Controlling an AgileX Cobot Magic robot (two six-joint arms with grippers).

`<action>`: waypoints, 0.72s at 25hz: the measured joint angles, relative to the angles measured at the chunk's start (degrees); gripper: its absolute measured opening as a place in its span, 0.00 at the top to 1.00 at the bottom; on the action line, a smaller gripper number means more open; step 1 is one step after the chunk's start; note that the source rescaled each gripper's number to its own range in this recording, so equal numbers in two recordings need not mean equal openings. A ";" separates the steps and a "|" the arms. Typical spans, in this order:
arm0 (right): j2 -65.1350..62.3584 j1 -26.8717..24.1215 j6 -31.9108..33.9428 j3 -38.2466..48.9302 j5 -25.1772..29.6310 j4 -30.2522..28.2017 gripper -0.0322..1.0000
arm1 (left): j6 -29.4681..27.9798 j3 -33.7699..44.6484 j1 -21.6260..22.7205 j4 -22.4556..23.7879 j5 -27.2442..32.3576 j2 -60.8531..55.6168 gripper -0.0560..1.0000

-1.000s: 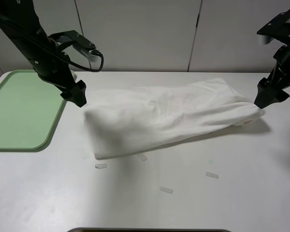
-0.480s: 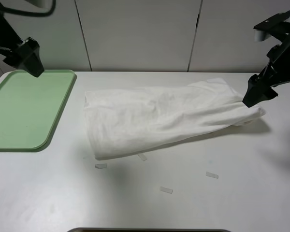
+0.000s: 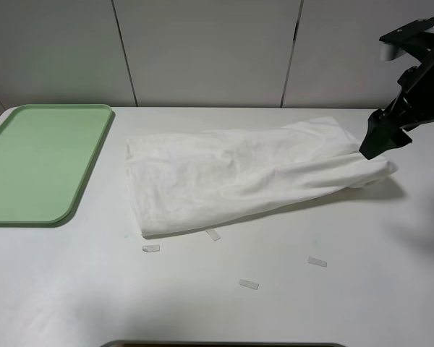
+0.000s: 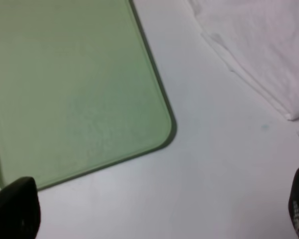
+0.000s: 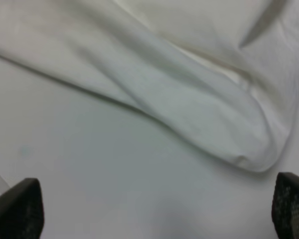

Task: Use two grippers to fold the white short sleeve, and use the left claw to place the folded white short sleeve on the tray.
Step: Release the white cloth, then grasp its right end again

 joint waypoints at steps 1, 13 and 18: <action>0.00 0.00 0.92 0.00 0.00 0.00 0.00 | -0.64 1.62 0.00 0.00 0.25 -3.53 0.00; 0.00 0.00 5.82 0.00 -1.28 0.06 0.00 | -6.06 20.66 0.00 -0.63 1.49 -38.15 0.00; 0.00 0.00 5.87 0.00 -1.45 0.22 0.00 | -6.32 27.12 0.00 -3.72 1.61 -49.05 0.01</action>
